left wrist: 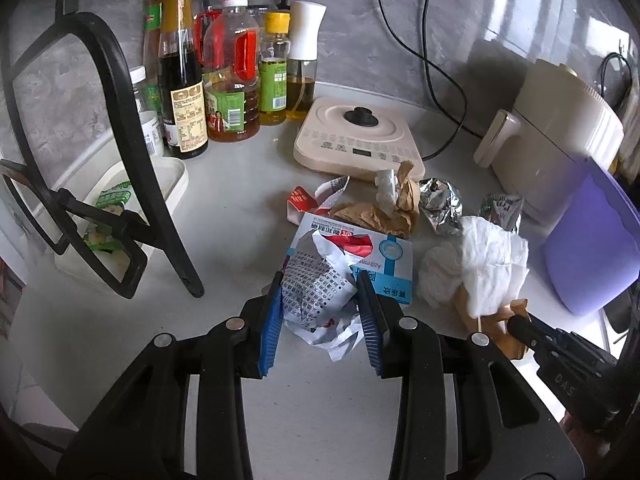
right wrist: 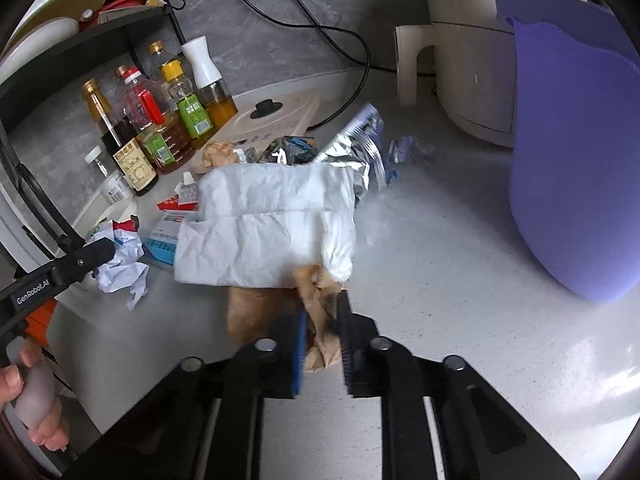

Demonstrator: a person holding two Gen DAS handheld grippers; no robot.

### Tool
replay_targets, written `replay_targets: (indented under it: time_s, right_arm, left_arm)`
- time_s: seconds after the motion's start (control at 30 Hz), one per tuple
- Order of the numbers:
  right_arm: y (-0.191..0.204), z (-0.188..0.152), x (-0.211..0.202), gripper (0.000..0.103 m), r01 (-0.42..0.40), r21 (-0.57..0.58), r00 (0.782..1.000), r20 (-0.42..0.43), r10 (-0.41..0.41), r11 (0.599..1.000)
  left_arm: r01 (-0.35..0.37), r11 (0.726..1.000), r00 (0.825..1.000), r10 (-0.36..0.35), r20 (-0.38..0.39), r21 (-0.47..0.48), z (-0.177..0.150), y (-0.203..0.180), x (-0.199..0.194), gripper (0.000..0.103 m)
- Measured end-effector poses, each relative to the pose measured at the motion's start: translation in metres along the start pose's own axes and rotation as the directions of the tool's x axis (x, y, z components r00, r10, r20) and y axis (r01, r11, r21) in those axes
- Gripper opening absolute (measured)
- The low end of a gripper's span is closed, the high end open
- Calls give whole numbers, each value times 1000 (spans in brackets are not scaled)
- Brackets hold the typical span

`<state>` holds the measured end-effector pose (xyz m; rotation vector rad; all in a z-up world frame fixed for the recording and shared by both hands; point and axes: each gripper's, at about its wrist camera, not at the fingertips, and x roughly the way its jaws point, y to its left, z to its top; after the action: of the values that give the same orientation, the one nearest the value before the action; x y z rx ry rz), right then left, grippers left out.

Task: Collect trash
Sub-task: 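Grasp the brown paper with the right tool while the left tool holds the wrapper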

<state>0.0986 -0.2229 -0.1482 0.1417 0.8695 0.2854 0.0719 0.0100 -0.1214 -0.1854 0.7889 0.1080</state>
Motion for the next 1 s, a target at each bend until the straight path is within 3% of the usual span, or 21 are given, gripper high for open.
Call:
replay_targets:
  time_s: [0.23,0.43,0.67,1.0]
  right_arm:
    - [24,4,-28,6,4,-44,999,35,-2,999]
    - [50,12,-59,5,67,-66,993,103,-60,996]
    - [72,20,-88,4,152,-63,977,161,-140,986]
    - [66,38,-141,4,229,-5,943,251,-220,974]
  left_arm:
    - [45,999,998,-45,38,-9,12,4,-15,36]
    - [124,992,990,-125,68,14,24,3,-26,36]
    - [228,973,968,-230,96,28,36,6,-35,36]
    - [298,951,943,-307,132,85,61,-19,-56,36]
